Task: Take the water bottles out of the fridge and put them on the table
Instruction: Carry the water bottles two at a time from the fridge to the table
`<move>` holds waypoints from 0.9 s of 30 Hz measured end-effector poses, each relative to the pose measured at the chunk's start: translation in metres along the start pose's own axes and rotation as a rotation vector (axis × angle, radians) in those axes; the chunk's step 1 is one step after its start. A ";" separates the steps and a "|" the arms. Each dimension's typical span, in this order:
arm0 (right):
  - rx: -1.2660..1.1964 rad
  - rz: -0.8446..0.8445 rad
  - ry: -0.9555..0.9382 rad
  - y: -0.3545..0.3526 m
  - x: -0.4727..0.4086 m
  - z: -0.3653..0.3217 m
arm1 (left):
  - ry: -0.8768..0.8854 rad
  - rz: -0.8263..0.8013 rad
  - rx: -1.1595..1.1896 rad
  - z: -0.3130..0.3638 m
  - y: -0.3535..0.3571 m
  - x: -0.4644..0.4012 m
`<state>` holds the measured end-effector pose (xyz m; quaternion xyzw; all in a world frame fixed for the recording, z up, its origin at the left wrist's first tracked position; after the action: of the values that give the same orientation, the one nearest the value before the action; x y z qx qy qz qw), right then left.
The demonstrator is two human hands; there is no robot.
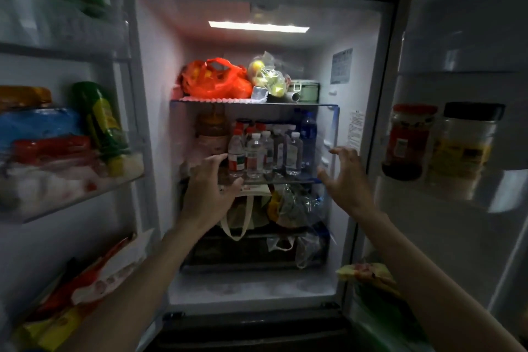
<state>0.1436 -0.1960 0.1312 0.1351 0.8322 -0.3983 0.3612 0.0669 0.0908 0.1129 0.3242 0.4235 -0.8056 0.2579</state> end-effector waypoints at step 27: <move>-0.449 -0.116 0.583 0.287 -0.216 0.163 | -0.439 0.040 0.162 -0.132 0.299 -0.222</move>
<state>0.5225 -0.1209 0.0537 0.1129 0.9730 -0.1707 0.1065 0.4591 0.0822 0.0664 0.1691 0.2848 -0.8829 0.3328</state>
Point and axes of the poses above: each hand's wrist, its own x-axis away from the middle knuckle, its own y-axis out of the palm, z = x × y, the point moved 8 cm from there along -x, towards the middle knuckle, and after that the axes turned 1 degree about -x, right-handed, at the moved point
